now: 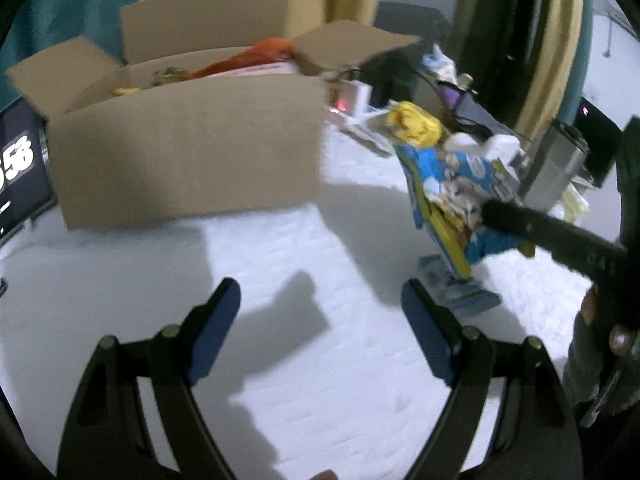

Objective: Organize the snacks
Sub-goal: 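Grasp the blue cartoon bag with the right gripper and lift it, then carry the blue cartoon bag over the box with the right gripper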

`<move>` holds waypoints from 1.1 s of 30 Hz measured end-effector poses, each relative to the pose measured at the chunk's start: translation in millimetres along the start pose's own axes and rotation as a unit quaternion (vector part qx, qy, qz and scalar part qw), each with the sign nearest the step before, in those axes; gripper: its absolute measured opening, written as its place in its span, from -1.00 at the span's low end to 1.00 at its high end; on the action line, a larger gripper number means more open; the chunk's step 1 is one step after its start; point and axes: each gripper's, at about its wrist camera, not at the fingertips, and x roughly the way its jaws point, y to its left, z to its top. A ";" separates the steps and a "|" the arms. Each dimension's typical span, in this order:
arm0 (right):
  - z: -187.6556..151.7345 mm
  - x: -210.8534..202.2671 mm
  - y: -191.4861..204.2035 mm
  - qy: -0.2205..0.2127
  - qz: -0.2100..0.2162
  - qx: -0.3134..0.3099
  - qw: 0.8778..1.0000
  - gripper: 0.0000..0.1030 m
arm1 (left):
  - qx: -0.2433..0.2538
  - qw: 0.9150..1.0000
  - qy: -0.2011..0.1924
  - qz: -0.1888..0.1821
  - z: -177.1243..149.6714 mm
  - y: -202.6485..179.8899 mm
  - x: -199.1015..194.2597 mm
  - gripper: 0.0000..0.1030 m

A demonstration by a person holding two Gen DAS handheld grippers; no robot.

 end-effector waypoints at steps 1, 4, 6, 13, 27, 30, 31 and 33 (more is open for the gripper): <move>2.4 -3.2 -7.4 -0.005 -0.003 0.004 1.000 -0.12 | 0.004 1.000 0.002 -0.006 1.6 -9.0 3.3 0.63; 7.3 -7.7 -23.8 -0.012 -0.011 0.010 1.000 -0.12 | 0.017 1.000 0.013 -0.022 4.6 -32.8 14.6 0.63; 9.3 -7.8 -35.3 -0.014 -0.014 0.014 1.000 -0.12 | 0.025 0.999 0.023 -0.033 6.2 -47.9 24.5 0.63; 10.2 -10.5 -67.2 -0.018 -0.021 0.033 0.999 -0.12 | 0.028 0.996 0.066 -0.052 7.0 -88.7 68.1 0.62; 7.5 -19.9 -98.5 -0.027 -0.017 0.056 0.998 -0.12 | 0.060 0.995 0.065 -0.045 7.0 -102.8 90.7 -0.03; 8.3 -20.7 -91.6 -0.029 -0.013 0.052 0.998 -0.12 | 0.059 0.996 0.057 -0.047 6.5 -100.2 79.1 -0.04; 8.9 -20.5 -89.1 -0.030 -0.012 0.050 0.998 -0.12 | 0.059 0.996 0.051 -0.046 7.0 -97.4 72.7 -0.04; 11.0 -20.3 -81.2 -0.031 -0.010 0.044 0.998 -0.12 | 0.056 0.997 0.041 -0.047 7.8 -91.2 61.9 -0.05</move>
